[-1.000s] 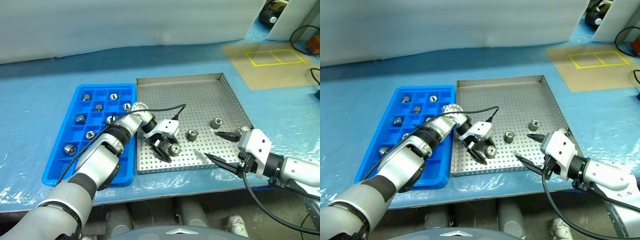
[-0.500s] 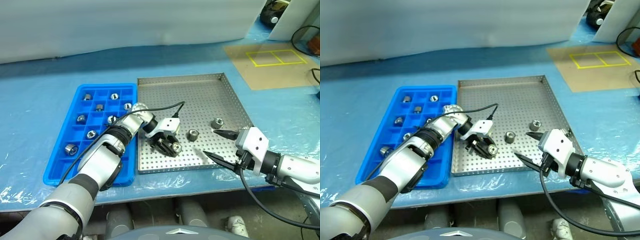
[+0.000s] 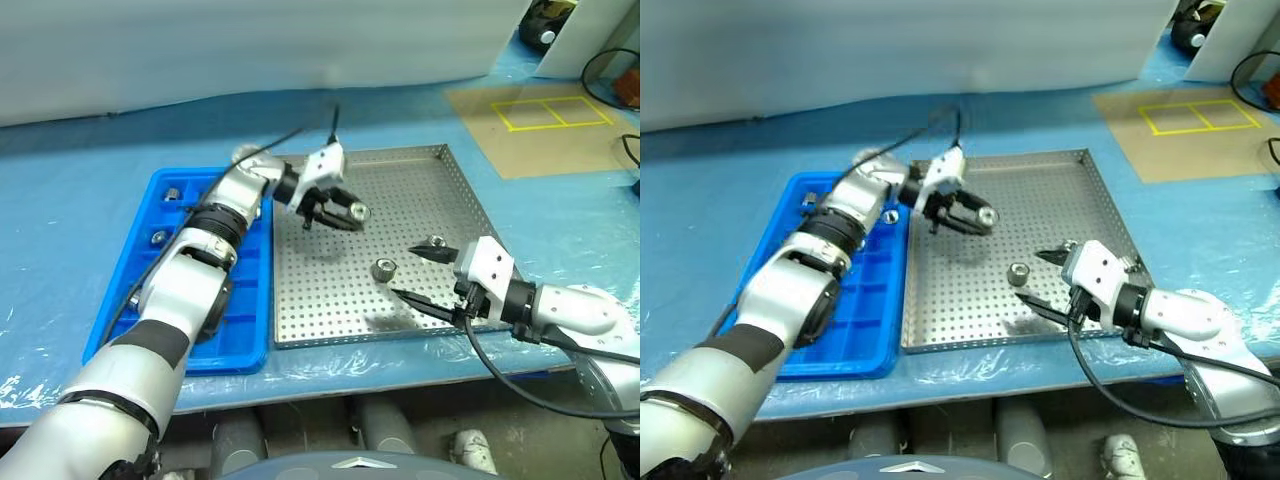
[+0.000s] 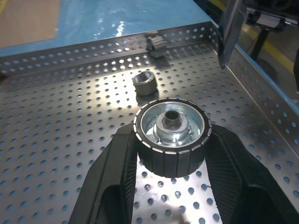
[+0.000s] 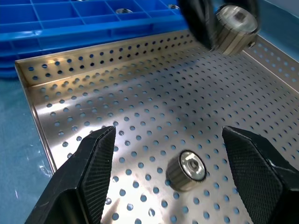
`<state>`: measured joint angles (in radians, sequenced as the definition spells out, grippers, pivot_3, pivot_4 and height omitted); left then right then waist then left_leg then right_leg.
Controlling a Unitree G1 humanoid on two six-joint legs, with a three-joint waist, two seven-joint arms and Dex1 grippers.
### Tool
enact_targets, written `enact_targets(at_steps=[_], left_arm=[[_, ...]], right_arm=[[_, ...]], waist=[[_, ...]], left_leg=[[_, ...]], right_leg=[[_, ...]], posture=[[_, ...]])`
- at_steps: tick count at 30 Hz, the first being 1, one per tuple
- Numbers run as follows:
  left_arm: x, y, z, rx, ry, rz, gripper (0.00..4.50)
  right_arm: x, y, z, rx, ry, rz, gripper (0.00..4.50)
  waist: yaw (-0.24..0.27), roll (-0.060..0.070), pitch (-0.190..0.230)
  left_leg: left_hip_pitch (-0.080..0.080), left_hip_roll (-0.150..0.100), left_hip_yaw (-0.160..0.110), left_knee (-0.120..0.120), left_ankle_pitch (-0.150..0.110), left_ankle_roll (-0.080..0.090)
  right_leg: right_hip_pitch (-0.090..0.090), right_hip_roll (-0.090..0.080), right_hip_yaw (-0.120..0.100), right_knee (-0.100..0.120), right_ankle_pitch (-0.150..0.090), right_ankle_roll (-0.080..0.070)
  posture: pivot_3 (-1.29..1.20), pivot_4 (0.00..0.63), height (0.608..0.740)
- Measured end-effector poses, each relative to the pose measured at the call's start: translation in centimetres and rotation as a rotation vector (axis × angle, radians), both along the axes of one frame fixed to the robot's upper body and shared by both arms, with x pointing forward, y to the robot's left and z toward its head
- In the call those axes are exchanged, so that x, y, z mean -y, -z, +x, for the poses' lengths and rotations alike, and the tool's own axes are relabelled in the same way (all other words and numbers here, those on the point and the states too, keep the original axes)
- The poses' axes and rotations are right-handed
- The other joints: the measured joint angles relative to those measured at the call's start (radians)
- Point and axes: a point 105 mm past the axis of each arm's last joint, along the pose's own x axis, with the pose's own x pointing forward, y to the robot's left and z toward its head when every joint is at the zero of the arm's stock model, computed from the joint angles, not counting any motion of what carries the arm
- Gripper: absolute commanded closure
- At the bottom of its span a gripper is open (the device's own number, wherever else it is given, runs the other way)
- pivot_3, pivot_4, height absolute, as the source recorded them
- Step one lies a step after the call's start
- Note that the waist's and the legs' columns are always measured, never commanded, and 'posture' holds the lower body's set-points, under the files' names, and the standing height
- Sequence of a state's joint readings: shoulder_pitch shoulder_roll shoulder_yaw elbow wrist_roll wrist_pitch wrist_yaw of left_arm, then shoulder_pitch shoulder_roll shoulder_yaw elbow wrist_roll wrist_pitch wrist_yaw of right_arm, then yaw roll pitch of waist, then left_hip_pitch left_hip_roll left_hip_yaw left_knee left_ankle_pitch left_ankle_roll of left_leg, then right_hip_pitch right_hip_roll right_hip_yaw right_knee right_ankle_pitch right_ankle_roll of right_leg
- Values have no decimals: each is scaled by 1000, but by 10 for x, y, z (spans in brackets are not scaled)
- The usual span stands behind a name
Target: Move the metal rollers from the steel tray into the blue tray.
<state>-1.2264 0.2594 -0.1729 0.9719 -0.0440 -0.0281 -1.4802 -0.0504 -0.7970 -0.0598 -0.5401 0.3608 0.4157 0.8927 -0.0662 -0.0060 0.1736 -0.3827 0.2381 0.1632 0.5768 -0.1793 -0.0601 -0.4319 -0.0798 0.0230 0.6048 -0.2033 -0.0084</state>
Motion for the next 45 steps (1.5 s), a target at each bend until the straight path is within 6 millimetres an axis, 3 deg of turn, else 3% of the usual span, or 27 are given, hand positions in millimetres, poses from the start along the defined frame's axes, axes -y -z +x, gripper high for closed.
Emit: enact_targets(at_steps=[5, 7, 12, 17, 24, 30, 39, 45], left_arm=[[-68, -29, 7, -16, -162, -18, 2736], [-90, -29, 3, -31, -210, -11, 2736], [-145, 1, -31, -172, -356, 36, 2736], [-179, 0, -80, -220, -486, 59, 2736], [-196, 27, -122, -312, -619, 100, 2736], [-196, 49, -148, -379, -667, 122, 2736], [-218, 69, -144, -391, -780, 125, 2736], [-212, 82, -139, -403, -763, 140, 2736]], right_arm=[[-17, 0, 21, 12, -110, 12, 784], [-26, 0, 28, 18, -158, 16, 784], [-48, 0, 44, 33, -284, 23, 784], [-68, 5, 61, 23, -396, 23, 784], [-91, 8, 67, 28, -508, 36, 784], [-91, 15, 66, 10, -534, 26, 784], [-90, 13, 64, -6, -551, 28, 784], [-94, 3, 56, 12, -585, 32, 784]], waist=[[15, 0, 0], [31, 1, 0], [67, 1, 1], [120, 0, 1], [172, 0, 1], [188, 0, 1], [191, 0, 1], [190, 0, 1]], left_leg=[[0, 2, 0, -3, 2, -3], [1, 2, 1, -5, 2, -3], [-1, 4, 1, -8, 3, -5], [-2, 6, 0, -12, 5, -9], [-3, 6, -3, -11, 7, -11], [-2, 6, -6, -11, 8, -14], [-2, 7, -10, -11, 10, -16], [-2, 7, -10, -11, 10, -16]], right_leg=[[-3, 2, 0, 2, 0, 0], [-3, 2, 0, 2, 0, 0], [-7, 2, -4, 4, 0, -1], [-7, 0, -10, 4, -1, -3], [-5, -2, -22, 4, -2, -4], [-5, -1, -22, 6, -2, -4], [-4, 0, -21, 8, -2, -4], [-5, 1, -21, 8, -2, -4]], posture=[[-189, 150, 740], [-127, 150, 740], [9, 150, 740], [133, 150, 740], [214, 150, 740], [220, 150, 740], [196, 150, 740], [177, 150, 740]])
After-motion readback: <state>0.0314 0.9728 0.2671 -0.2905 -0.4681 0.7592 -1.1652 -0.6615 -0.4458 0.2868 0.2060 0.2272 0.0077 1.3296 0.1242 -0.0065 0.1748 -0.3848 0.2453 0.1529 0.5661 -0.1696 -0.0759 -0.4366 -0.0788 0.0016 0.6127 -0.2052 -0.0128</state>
